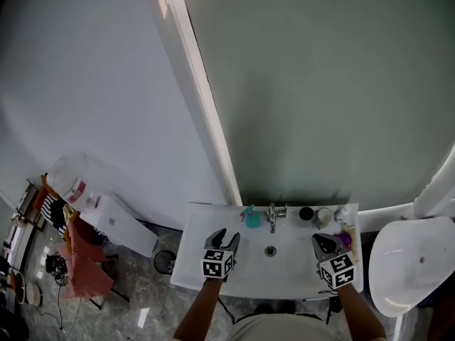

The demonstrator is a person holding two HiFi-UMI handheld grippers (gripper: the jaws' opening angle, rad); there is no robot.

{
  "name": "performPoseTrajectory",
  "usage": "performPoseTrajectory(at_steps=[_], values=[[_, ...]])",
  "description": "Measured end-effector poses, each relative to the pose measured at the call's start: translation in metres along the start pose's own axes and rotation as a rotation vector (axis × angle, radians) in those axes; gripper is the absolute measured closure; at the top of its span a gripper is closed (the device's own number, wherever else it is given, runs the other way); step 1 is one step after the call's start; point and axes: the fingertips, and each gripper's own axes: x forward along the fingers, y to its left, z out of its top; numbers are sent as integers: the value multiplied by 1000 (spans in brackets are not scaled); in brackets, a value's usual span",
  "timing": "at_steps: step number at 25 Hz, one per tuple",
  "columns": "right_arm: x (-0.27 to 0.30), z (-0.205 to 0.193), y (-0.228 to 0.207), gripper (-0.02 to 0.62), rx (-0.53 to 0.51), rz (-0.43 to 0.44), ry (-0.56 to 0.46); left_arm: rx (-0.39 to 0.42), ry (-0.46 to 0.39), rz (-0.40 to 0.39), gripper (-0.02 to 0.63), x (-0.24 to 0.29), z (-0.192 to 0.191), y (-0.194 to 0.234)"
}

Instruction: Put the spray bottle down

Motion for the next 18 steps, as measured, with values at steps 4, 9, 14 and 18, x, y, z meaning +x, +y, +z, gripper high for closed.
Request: performPoseTrajectory(at_steps=[4, 9, 14, 18], values=[[-6, 14, -6, 584, -8, 8, -26, 21, -41, 5, 442, -23, 15, -7], [-9, 29, -8, 584, -23, 15, -54, 6, -70, 2, 487, -45, 28, -12], [-13, 41, -10, 584, -19, 8, -82, -26, -113, -20, 529, -61, 40, -21], [-16, 46, -9, 584, -14, 3, -97, -7, -144, -9, 559, -71, 46, -21]])
